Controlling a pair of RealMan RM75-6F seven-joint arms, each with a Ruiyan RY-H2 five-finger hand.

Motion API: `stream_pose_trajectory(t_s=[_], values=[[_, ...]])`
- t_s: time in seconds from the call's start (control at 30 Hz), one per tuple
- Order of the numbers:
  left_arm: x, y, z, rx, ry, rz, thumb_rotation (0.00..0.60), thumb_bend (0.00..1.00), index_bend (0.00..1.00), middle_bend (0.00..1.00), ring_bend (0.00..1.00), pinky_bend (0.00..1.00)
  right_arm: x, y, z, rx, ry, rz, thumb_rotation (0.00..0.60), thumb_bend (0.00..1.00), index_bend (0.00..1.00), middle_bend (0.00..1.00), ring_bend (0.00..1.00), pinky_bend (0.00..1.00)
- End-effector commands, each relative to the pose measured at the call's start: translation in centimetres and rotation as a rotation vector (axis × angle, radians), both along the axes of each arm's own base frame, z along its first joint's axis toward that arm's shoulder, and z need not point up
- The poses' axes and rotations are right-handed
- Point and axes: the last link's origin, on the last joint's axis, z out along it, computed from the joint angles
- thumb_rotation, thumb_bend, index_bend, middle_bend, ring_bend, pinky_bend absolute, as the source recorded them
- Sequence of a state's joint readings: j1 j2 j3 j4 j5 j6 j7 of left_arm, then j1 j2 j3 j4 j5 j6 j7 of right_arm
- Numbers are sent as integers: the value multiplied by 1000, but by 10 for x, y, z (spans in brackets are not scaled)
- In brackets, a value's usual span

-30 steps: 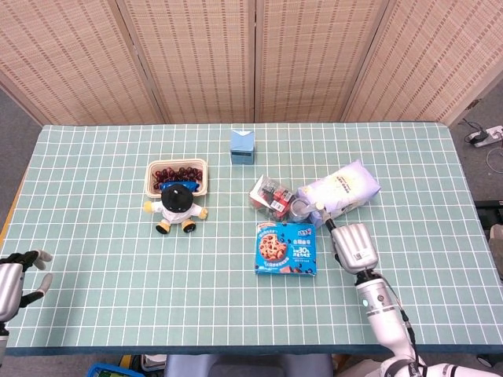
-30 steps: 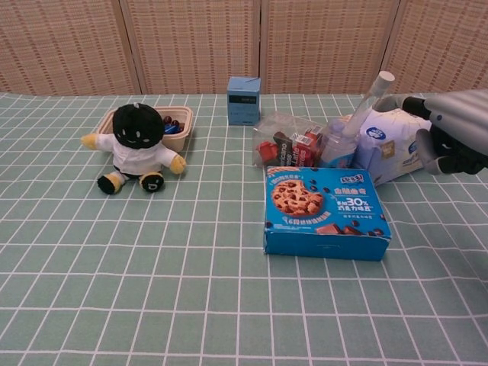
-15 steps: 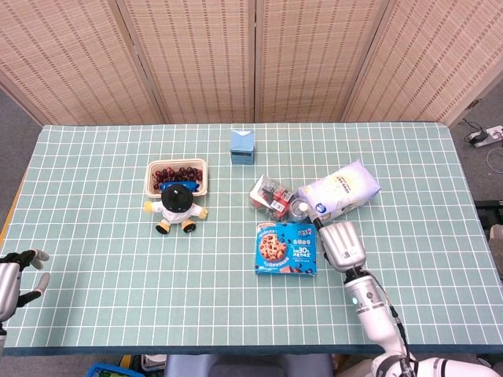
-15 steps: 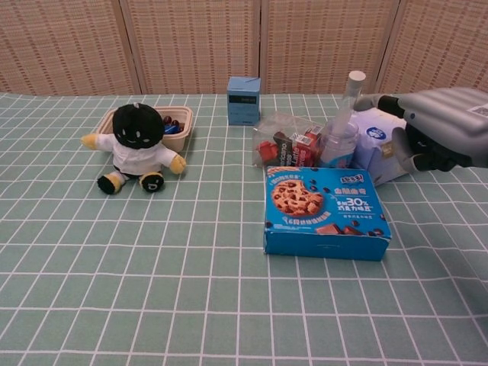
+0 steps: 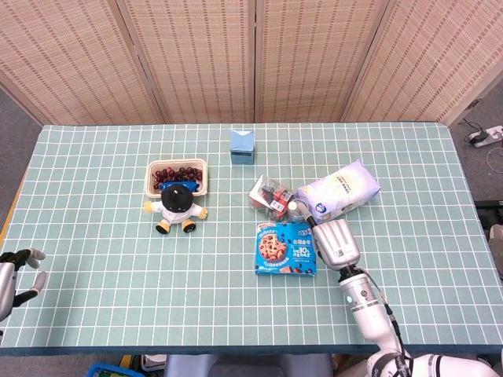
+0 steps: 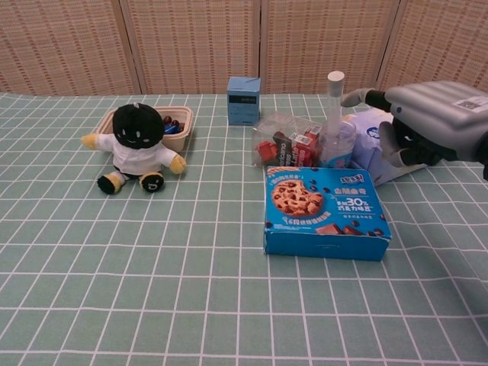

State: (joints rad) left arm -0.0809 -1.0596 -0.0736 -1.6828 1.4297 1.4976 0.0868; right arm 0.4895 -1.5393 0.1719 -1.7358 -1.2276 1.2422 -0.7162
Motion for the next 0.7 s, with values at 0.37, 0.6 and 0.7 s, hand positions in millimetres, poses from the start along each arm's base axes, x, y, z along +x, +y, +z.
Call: stream_pose_trajectory(t_s=[0.37,0.6,0.7], values=[[1,-1,0,-3,-2,-5,600,344,517,519,442,515,-5,-1,27,-107,-28,34,600,79,140,977,1000,1000],[1,-1,0,-5,-3,-5,600,344,517,519,442,515,-3,-21,36,-175,-125,52,600,0,244,991,1000,1000],[1,-1,0,-5,-4,-4,600,344,517,519,442,515,-3,-32,32,-180,-187,46,600,0,318,1000,1000,1000]])
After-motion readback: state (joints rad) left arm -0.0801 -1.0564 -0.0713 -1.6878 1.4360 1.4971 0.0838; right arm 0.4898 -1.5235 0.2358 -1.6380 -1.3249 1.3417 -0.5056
